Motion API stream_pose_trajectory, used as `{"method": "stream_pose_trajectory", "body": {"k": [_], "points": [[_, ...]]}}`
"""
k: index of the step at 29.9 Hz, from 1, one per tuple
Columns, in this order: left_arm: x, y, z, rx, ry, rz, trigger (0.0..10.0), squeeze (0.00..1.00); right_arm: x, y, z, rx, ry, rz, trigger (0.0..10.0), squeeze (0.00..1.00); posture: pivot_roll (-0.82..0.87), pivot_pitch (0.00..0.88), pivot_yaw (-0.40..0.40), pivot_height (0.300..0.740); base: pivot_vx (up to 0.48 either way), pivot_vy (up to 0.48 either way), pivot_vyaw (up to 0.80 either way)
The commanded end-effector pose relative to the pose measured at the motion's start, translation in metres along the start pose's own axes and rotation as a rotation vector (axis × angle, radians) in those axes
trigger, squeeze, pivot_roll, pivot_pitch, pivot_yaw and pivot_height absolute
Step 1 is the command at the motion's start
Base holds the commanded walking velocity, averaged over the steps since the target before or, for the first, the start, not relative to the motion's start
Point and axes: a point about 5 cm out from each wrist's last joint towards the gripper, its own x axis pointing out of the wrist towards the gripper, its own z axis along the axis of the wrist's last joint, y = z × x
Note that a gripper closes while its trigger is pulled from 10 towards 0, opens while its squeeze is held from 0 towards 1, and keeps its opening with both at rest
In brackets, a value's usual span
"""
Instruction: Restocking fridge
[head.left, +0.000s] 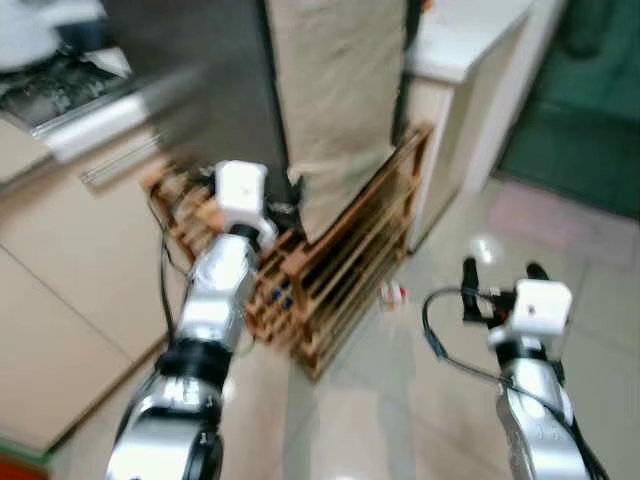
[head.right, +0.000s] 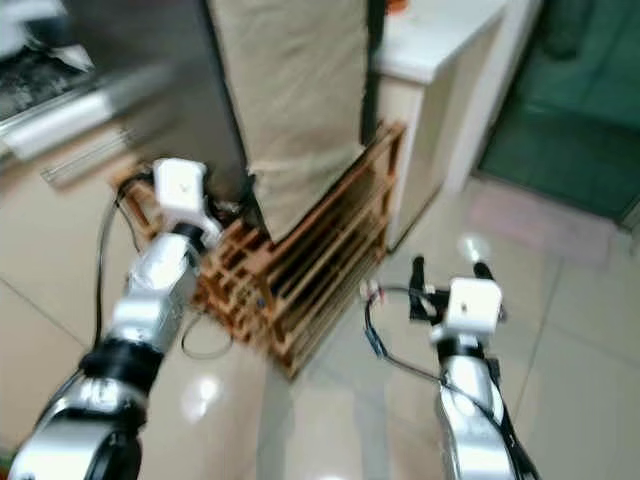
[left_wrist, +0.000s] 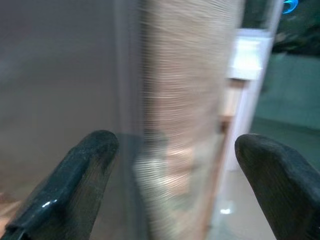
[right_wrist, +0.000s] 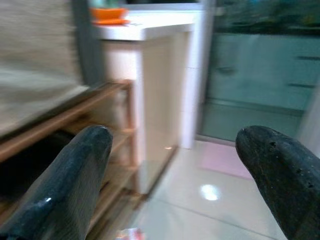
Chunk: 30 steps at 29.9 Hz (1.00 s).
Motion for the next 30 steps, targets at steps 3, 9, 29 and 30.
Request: {"method": "stream_pose_trajectory", "body": {"k": [3,9,29,30], "points": [[-0.002,0.0,0.007,0.006,-0.027,0.0,10.0,0.0,-0.004,0.001,-0.005,0.004,0.025,0.01,10.0,0.0,-0.11,0.027,0.075,0.74,0.0,0.267,0.0],[-0.005,0.004,0.004,0.027,-0.007,0.014,10.0,0.0,-0.006,0.002,-0.01,0.005,0.048,0.02,10.0,0.0,-0.1,0.014,0.072,0.74,0.0,0.0,0.0],[0.034,-0.052,0.019,0.102,0.044,-0.065,10.0,0.0,-0.007,0.003,-0.003,0.023,0.03,0.003,10.0,0.0,-0.13,0.049,0.097,0.74,0.0,0.0,0.0],[0.036,-0.051,0.021,0.099,0.041,-0.043,10.0,0.0,-0.008,0.004,-0.003,0.023,0.031,0.002,10.0,0.0,-0.13,0.054,0.099,0.74,0.0,0.0,0.0]]}}
